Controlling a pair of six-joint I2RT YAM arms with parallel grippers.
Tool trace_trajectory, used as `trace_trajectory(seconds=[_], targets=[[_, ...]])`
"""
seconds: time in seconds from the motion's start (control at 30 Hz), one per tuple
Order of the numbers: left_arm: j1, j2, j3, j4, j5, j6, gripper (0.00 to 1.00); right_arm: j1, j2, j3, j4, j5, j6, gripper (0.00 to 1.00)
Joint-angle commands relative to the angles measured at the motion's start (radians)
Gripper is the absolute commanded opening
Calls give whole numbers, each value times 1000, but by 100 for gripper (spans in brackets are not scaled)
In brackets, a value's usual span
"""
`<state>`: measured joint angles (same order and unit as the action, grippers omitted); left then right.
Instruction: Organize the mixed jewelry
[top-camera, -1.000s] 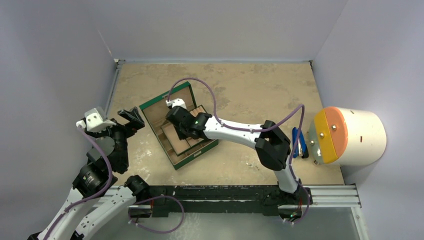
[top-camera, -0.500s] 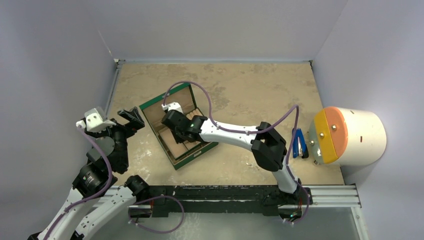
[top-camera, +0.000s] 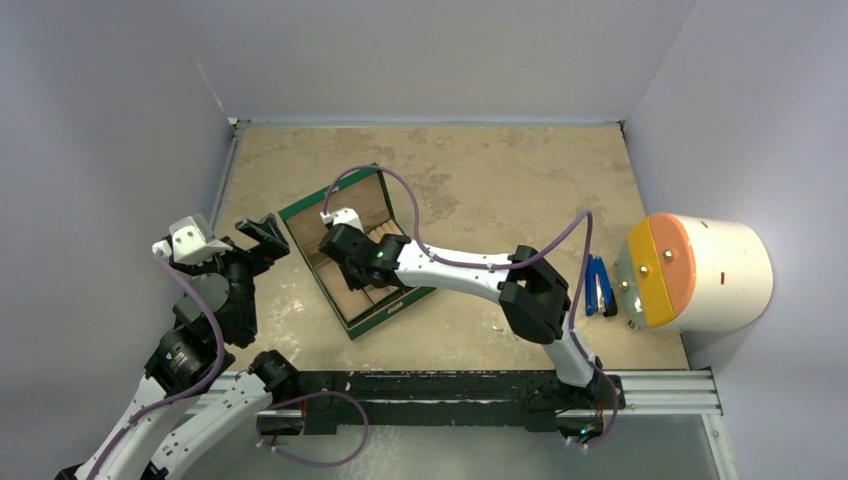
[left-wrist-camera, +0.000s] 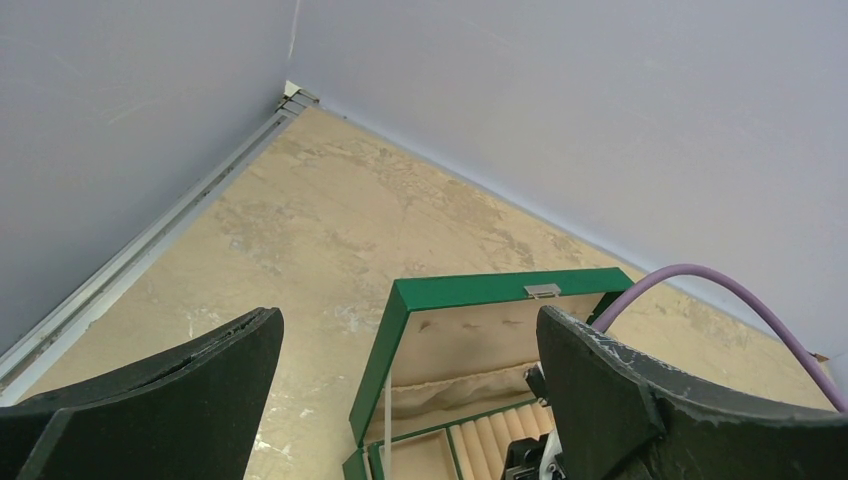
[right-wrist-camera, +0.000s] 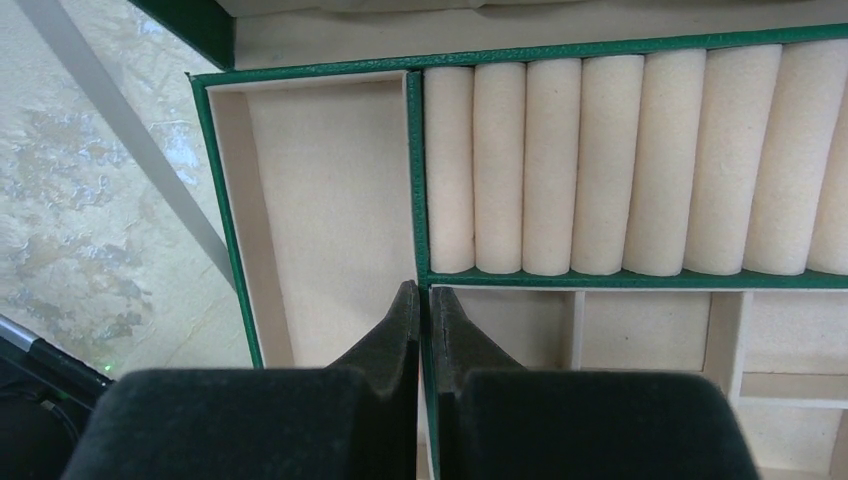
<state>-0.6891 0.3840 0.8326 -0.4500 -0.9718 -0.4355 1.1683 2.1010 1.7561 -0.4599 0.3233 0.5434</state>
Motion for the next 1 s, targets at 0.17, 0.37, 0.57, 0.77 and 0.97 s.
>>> trace_trajectory(seconds=[0.17,0.37,0.57,0.77,0.97], targets=[[4,-5,22,27,15,-8,98,43,16,54,-27,-33,60,0],[3,-6,22,27,18,-8,98,51,21,43,-35,-20,69,0],[4,1,23,27,22,-8,98,50,11,8,-33,-22,79,0],[4,2,23,28,22,-8,98,61,-12,-16,-38,-18,81,0],[5,4,23,27,25,-8,98,68,-4,-18,-57,-5,84,0]])
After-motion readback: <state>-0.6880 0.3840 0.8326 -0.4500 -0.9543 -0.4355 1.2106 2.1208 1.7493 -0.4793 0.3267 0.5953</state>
